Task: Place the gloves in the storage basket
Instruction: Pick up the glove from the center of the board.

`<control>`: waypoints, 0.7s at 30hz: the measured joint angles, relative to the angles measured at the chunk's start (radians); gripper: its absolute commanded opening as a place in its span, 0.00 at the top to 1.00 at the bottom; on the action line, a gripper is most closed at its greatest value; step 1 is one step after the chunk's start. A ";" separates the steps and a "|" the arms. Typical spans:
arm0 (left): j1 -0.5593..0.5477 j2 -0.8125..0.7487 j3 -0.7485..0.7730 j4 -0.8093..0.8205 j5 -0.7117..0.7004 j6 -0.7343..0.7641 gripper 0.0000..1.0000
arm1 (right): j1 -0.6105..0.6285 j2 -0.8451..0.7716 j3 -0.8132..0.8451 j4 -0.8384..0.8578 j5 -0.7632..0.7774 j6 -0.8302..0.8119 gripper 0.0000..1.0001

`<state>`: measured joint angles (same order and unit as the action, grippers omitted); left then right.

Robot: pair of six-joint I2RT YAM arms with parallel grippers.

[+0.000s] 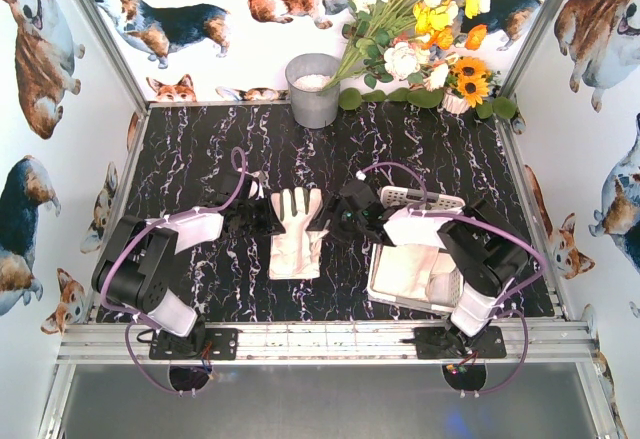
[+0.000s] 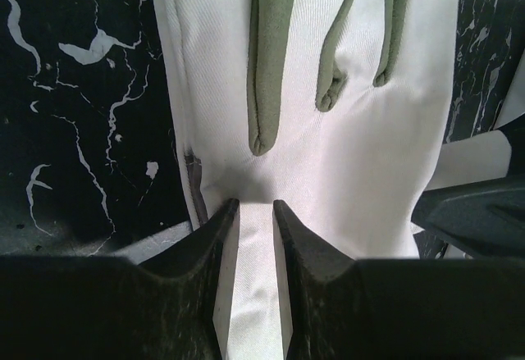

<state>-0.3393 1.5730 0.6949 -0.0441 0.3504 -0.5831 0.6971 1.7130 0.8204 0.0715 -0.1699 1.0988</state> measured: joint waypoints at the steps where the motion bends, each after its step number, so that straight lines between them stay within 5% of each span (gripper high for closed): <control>1: 0.000 -0.001 0.000 -0.001 -0.001 0.000 0.81 | 0.003 0.005 -0.002 0.015 -0.006 0.004 0.37; 4: 0.000 -0.002 0.000 -0.002 -0.004 0.000 0.81 | 0.008 0.008 -0.022 0.063 -0.016 0.020 0.37; 12: 0.000 -0.006 -0.002 -0.005 -0.013 -0.001 0.81 | 0.009 -0.056 -0.152 0.209 -0.018 0.076 0.11; 21: 0.000 -0.006 -0.002 -0.005 -0.014 -0.001 0.81 | 0.008 -0.063 -0.186 0.289 -0.039 0.087 0.10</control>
<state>-0.3393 1.5665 0.6930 -0.0494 0.3363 -0.5842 0.7048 1.6505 0.6346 0.3603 -0.2092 1.1858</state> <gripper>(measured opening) 0.184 0.906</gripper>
